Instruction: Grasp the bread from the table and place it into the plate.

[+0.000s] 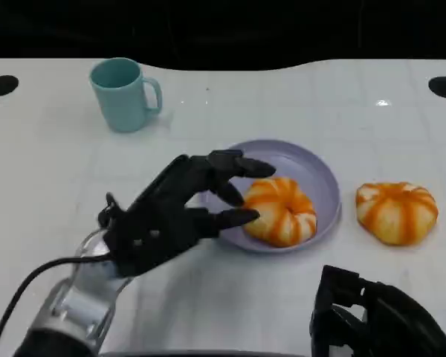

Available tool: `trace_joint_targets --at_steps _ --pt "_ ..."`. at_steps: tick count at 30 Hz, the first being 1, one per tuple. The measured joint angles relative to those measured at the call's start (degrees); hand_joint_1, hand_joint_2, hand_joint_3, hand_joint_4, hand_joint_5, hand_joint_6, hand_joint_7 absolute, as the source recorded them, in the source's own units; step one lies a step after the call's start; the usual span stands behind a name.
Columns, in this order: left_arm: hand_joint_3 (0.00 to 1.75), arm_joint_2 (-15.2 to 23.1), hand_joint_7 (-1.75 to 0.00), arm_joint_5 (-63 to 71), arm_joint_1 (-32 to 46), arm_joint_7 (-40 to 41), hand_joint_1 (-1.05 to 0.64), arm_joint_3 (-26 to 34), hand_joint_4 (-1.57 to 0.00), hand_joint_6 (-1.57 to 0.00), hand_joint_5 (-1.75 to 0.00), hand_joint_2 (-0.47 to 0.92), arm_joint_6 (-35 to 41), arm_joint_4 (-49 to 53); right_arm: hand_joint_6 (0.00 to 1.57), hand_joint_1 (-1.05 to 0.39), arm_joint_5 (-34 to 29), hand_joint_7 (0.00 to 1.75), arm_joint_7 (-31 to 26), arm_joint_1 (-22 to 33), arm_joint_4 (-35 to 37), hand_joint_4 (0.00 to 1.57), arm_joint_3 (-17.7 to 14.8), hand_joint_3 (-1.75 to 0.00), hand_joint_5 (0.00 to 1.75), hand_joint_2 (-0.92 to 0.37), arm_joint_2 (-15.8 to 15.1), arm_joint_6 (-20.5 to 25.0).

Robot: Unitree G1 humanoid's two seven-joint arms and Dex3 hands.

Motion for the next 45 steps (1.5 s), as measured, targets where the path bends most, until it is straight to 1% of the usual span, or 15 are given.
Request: trace_joint_targets --at_steps 1,3,5,7,8,10,13,16,22,27,34,37,40,45 --pt "0.32 -0.3 -1.38 -2.4 1.5 -1.4 -0.60 0.8 -0.51 -0.46 -1.73 0.92 0.1 -1.2 0.42 -0.52 0.0 1.70 0.0 0.0 0.0 0.61 0.0 -0.41 1.75 -0.92 0.0 0.0" --pt "0.34 -0.6 -1.49 -6.9 4.6 -4.1 -0.63 2.5 -0.53 -0.46 -1.74 0.92 0.1 -3.6 0.42 -0.52 0.0 1.70 0.0 0.0 -0.1 0.61 0.0 -0.41 1.75 -0.92 0.0 0.1" --pt "0.34 -0.8 -1.53 -10.4 7.6 -6.0 -0.65 3.9 -0.54 -0.47 -1.75 0.92 0.1 -6.0 0.42 -0.52 0.1 1.70 0.1 0.1 -0.3 0.61 0.0 -0.41 1.75 -0.92 -0.1 0.2" --pt "0.32 -1.1 -1.57 -12.6 9.6 -7.3 -0.65 4.8 -0.61 -0.52 -1.75 0.92 0.6 -7.8 0.43 -0.52 0.1 1.70 0.1 0.1 -0.3 0.61 0.0 -0.40 1.75 -0.92 -0.2 0.5" --pt "0.34 -1.5 -1.60 -14.9 10.9 -8.3 -0.65 5.5 -0.63 -0.53 -1.75 0.92 1.5 -9.1 0.43 -0.53 0.1 1.70 0.1 0.1 -0.3 0.61 0.0 -0.40 1.75 -0.92 -0.2 0.5" --pt "0.38 -2.5 -1.66 -20.9 14.1 -11.6 -0.63 6.6 -0.67 -0.54 -1.75 0.92 5.3 -11.6 0.43 -0.53 0.1 1.70 0.1 0.2 -0.5 0.61 0.0 -0.39 1.75 -0.92 -0.2 0.6" --pt "0.34 -3.1 -1.71 -27.2 18.2 -16.0 -0.65 7.5 -0.72 -0.54 -1.75 0.92 11.2 -13.7 0.44 -0.53 0.0 1.70 0.0 0.2 -0.8 0.62 0.0 -0.39 1.75 -0.92 -0.2 0.8" --pt "0.31 -3.1 -1.74 -29.7 20.7 -17.3 -0.66 8.4 -0.77 -0.56 -1.75 0.92 15.3 -15.7 0.44 -0.53 0.0 1.70 -0.4 0.3 -1.2 0.62 0.1 -0.38 1.75 -0.92 -0.2 1.0" --pt "0.32 -3.9 -1.75 -31.7 25.4 -19.5 -0.68 9.4 -0.84 -0.62 -1.75 0.92 17.8 -19.7 0.44 -0.52 0.0 1.69 -0.3 0.3 -1.3 0.61 0.2 -0.40 1.75 -0.92 -0.3 1.0" --pt "0.31 -3.7 -1.75 -32.4 28.9 -20.8 -0.68 9.7 -0.85 -0.63 -1.75 0.92 20.9 -21.8 0.44 -0.50 -0.1 1.68 -0.2 0.4 -1.4 0.61 0.2 -0.42 1.75 -0.92 -0.4 1.0" --pt "0.28 -2.8 -1.75 -33.6 28.6 -24.2 -0.65 10.2 -0.88 -0.65 -1.75 0.92 24.2 -21.3 0.42 -0.51 0.0 1.69 0.1 0.3 -1.3 0.60 0.0 -0.43 1.75 -0.92 -0.4 0.9" --pt "0.26 -2.6 -1.75 -33.2 28.3 -24.3 -0.65 10.1 -0.87 -0.65 -1.75 0.92 24.9 -20.7 0.40 -0.51 0.1 1.71 0.1 0.0 -1.0 0.60 -0.2 -0.44 1.75 -0.92 -0.4 0.9" --pt "0.27 -2.5 -1.75 -33.2 28.1 -24.4 -0.65 10.2 -0.88 -0.65 -1.75 0.92 25.6 -20.3 0.39 -0.50 0.1 1.73 0.5 -0.3 -0.5 0.61 -0.2 -0.44 1.75 -0.92 -0.3 -0.5" --pt "0.27 -2.5 -1.75 -33.2 27.0 -25.4 -0.66 10.6 -0.89 -0.65 -1.75 0.92 25.6 -18.8 0.40 -0.52 0.2 1.72 0.5 -0.7 -0.4 0.60 -0.3 -0.41 1.75 -0.92 -0.2 -0.5"
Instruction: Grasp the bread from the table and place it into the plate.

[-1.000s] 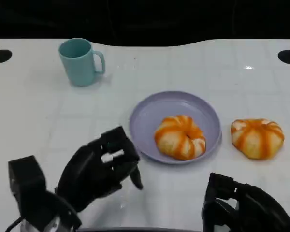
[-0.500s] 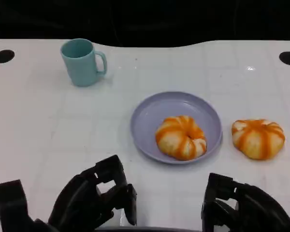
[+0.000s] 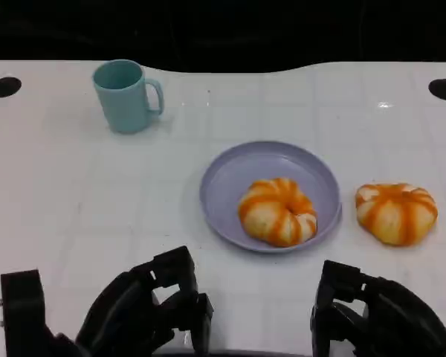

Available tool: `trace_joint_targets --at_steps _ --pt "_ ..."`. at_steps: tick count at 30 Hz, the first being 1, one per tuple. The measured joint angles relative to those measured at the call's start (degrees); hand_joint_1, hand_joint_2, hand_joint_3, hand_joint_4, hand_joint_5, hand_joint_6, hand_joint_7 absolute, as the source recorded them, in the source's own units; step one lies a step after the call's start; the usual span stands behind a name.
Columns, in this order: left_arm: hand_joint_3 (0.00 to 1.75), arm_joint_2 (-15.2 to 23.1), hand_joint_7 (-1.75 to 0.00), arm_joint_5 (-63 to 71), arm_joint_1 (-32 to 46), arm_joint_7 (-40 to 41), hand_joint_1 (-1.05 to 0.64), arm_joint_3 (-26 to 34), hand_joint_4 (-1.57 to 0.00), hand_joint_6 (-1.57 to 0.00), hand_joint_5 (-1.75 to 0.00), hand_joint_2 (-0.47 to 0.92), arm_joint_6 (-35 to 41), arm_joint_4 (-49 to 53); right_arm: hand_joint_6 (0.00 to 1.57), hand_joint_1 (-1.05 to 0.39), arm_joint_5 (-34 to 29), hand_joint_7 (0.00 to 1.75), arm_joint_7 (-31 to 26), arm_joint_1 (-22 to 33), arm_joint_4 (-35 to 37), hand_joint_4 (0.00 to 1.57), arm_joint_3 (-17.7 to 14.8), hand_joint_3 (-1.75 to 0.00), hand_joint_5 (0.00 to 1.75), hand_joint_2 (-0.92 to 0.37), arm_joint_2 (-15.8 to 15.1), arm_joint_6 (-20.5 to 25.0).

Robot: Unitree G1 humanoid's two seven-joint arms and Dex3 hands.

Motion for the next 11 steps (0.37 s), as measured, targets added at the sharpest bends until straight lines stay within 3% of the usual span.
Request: trace_joint_targets --at_steps 11 --pt "0.24 -0.1 -1.75 0.3 -0.3 -0.5 -0.68 0.7 -0.87 -0.65 -1.75 0.92 0.1 0.4 0.42 -0.54 0.0 1.73 0.0 -0.4 1.0 0.62 -0.1 -0.40 1.75 -0.92 0.0 0.0"
